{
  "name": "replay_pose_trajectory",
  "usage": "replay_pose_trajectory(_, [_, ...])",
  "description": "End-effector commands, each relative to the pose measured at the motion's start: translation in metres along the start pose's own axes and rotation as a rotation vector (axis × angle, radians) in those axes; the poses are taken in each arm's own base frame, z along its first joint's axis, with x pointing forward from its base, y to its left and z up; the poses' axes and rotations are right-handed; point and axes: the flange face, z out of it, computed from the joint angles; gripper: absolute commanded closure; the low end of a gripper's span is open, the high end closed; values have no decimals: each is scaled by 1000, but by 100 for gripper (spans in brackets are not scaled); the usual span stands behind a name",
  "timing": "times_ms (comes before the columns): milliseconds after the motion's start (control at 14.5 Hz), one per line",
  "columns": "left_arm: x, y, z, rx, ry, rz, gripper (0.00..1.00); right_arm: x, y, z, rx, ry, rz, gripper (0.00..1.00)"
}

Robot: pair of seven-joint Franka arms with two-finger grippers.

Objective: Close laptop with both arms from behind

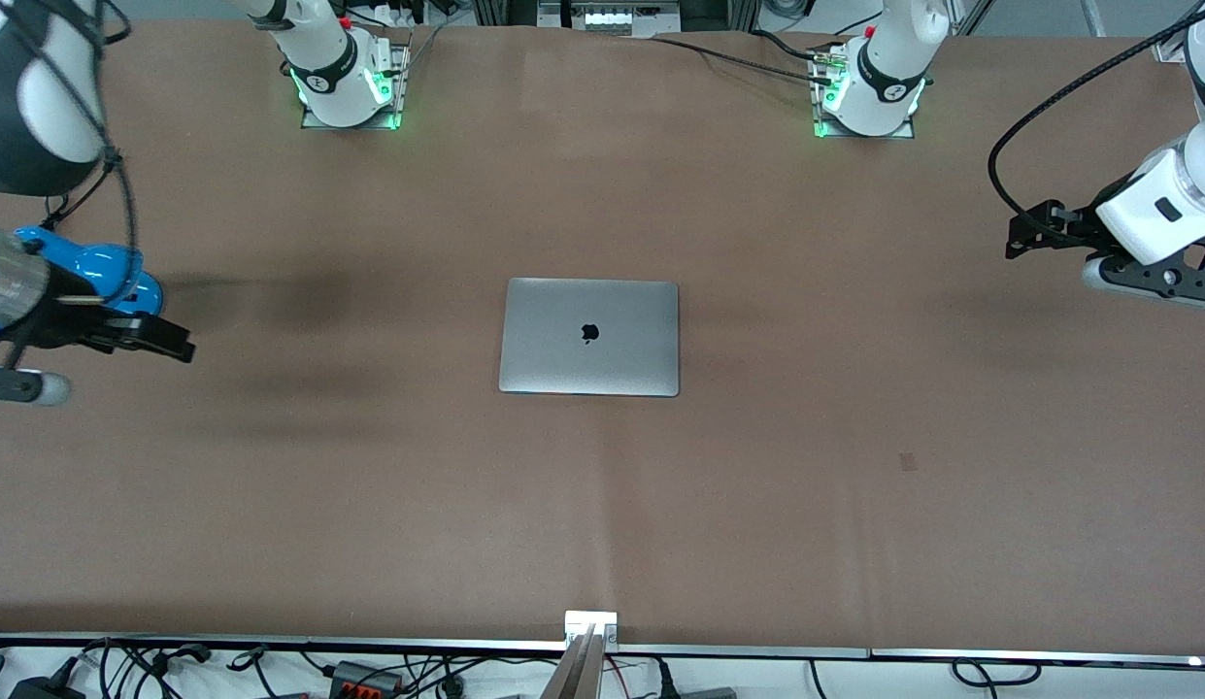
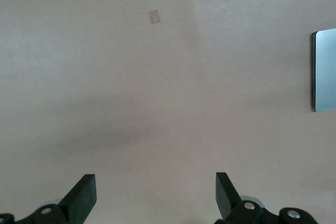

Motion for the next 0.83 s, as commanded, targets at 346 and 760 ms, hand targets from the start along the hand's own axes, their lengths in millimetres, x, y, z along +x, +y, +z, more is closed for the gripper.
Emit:
replay_pose_trajectory(346, [-28,-13,-57,31,81,-36,0,-20,36,-35,-57,29,-59,0])
replay_pose_trajectory(760, [-34,-11,-60,26,71,-85,0,-78,43,-24,-59,36,-64,0])
